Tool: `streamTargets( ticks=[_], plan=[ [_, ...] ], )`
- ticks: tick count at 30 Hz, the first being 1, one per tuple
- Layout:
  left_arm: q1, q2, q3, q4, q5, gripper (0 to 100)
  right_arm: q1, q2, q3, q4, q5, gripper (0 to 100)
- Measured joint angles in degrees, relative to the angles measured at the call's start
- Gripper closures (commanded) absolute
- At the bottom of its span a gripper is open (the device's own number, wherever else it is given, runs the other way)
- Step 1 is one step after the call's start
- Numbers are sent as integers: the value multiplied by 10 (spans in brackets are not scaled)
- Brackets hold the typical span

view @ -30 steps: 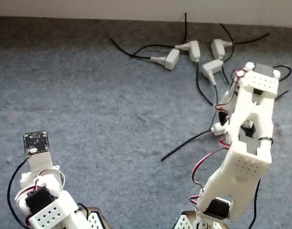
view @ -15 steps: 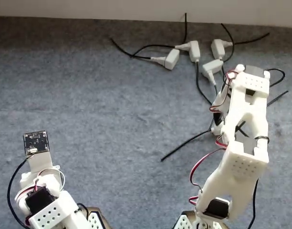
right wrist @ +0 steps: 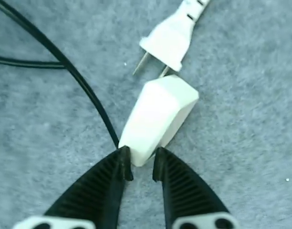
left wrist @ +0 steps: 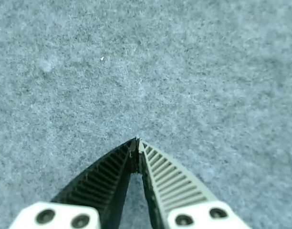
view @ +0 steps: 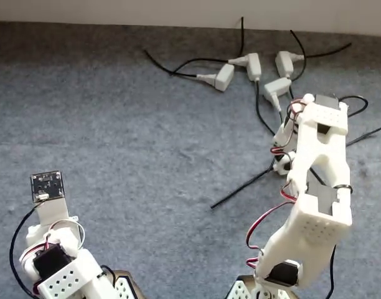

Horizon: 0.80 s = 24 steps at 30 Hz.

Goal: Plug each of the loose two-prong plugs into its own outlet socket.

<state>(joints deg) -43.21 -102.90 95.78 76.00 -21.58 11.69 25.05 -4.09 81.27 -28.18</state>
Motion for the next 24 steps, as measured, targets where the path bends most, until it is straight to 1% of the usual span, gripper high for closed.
streamTargets(
  ticks=[6, 12, 15, 20, 24],
  plan=[
    [0, 0, 0, 0, 0, 990, 0, 0, 1, -5, 6, 956],
    [0, 0, 0, 0, 0, 990, 13, -1, 1, -6, 8, 852],
    [0, 0, 0, 0, 0, 990, 34, -1, 0, 8, 12, 842],
    [0, 0, 0, 0, 0, 990, 76, -1, 1, 18, 77, 842],
    [0, 0, 0, 0, 0, 990, 91, -1, -6, 19, 90, 842]
  ],
)
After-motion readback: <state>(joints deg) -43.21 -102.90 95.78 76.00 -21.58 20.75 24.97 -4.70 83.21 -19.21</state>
